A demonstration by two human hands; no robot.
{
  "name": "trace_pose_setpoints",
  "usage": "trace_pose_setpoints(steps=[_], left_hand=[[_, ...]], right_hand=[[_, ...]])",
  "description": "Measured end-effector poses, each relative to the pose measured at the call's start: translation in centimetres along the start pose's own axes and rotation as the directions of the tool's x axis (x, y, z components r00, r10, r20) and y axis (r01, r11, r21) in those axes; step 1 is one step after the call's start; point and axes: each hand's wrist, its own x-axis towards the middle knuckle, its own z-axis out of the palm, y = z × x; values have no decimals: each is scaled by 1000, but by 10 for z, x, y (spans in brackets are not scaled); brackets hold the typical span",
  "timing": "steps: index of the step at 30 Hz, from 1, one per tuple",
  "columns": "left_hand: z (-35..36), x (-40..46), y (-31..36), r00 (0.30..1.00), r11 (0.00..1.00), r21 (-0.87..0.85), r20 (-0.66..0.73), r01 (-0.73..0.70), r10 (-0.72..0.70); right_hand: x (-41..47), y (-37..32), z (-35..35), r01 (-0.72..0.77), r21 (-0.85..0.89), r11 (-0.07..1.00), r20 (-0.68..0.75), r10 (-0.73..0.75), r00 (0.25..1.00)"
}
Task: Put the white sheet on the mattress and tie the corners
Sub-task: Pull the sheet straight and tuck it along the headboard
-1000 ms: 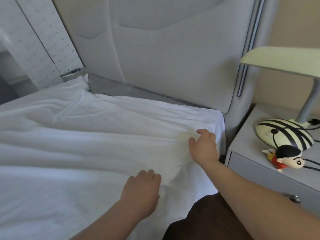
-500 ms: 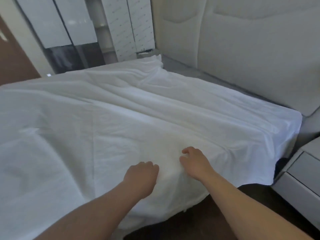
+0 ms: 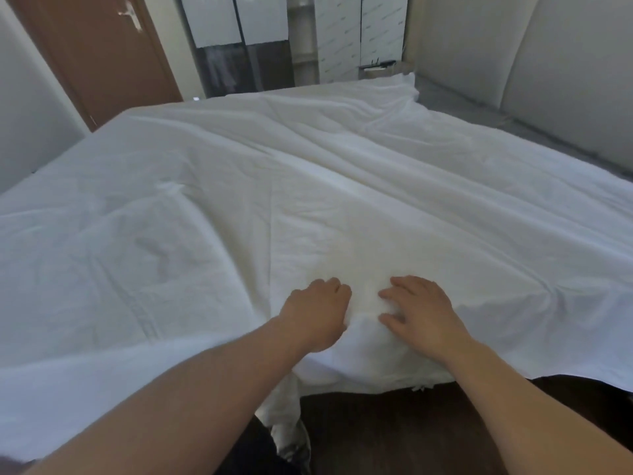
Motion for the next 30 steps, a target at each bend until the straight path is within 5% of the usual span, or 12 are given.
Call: trace_pose_setpoints(steps=[12,21,26,30], left_hand=[[-16,1,-20,982,989,146,184,8,-35],[-37,18,-12,861,952,303,496,-48,-115],[-75,58,39,947,961,243,316,-136,54],[-97,104,112,950,936,203,183,-288,253]], right_hand=[[-2,6,-14,-28,148,989,-66,38,997],[-6,23,-32,-127,220,967,-89,150,985],[-19,62,-58,-248,322,914,-178,316,932],[-47,118,-79,-395,456,798,-231,534,813]])
